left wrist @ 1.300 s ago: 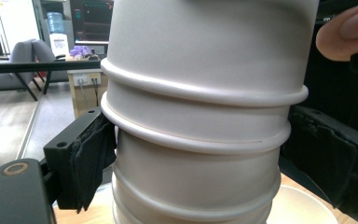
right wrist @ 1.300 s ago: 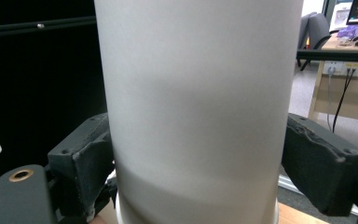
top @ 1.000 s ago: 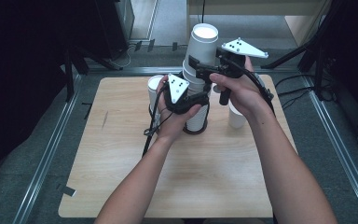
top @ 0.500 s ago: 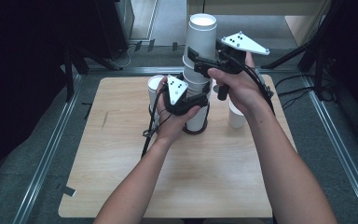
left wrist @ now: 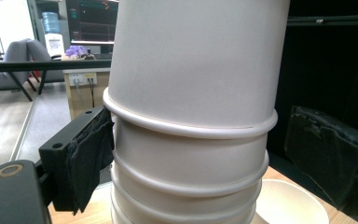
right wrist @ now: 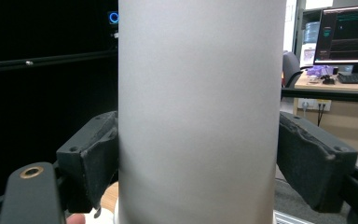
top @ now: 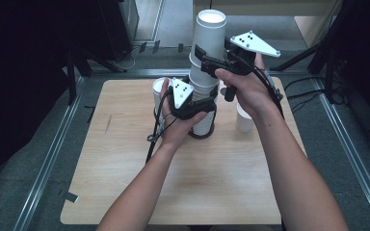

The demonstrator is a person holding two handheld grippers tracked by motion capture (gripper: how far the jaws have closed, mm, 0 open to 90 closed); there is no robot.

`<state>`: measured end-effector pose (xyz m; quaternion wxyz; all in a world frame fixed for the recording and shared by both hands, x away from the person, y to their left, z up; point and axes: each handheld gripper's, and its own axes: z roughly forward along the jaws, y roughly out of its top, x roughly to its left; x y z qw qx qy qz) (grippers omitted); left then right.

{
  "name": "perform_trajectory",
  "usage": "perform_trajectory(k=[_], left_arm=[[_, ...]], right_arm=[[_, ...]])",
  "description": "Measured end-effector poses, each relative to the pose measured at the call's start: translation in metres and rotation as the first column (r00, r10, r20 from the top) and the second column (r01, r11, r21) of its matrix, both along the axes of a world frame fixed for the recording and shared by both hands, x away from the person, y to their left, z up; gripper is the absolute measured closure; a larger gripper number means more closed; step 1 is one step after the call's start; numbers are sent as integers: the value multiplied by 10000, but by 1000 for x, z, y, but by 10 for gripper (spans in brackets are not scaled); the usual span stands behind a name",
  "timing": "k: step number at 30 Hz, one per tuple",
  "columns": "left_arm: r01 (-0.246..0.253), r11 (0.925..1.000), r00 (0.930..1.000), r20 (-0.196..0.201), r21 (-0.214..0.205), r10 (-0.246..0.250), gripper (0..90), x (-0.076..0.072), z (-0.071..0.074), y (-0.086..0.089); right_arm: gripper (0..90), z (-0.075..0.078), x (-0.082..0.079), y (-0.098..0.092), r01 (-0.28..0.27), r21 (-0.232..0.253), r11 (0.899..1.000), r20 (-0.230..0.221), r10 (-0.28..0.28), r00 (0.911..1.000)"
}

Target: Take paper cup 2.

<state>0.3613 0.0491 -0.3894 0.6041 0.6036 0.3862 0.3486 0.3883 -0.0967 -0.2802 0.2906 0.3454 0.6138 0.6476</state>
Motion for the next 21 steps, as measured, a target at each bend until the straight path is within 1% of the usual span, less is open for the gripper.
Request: perform_trajectory(k=[4, 5, 7, 8, 10, 12, 16, 21], left_arm=[[-58, 10000, 10000, -10, -21, 58, 83, 2, 2, -1], [-110, 9999, 9999, -15, -100, 109, 83, 3, 4, -1], [-285, 9996, 9996, -20, -79, 284, 83, 4, 7, -2], [-285, 9996, 9996, -20, -79, 284, 81, 4, 7, -2], [-311, 9994, 9995, 99, -139, 312, 81, 4, 9, -2], [-325, 9995, 9994, 100, -44, 326, 83, 5, 10, -3], [-308, 9995, 9995, 57, 10, 308, 92, 5, 9, -3], [-292, 9996, 9996, 34, 29, 292, 105, 4, 9, -2]], right_arm=[[180, 0, -1, 2, 12, -120, 9999, 12, -12, 10000], [180, 0, -1, 1, 23, -112, 9999, 1, -23, 10000], [180, -1, 0, 1, 54, -124, 9999, -1, -54, 10000], [180, -1, 0, 1, 54, -124, 9999, -1, -54, 10000], [180, -1, 0, 0, 8, -119, 9999, -40, -9, 10000], [180, -3, -1, 3, -39, -320, 9995, 12, 39, 10000], [180, -3, -1, 4, -45, -267, 9996, -16, 45, 10000], [180, 1, -2, 4, -11, -80, 10000, 133, 12, 9999]])
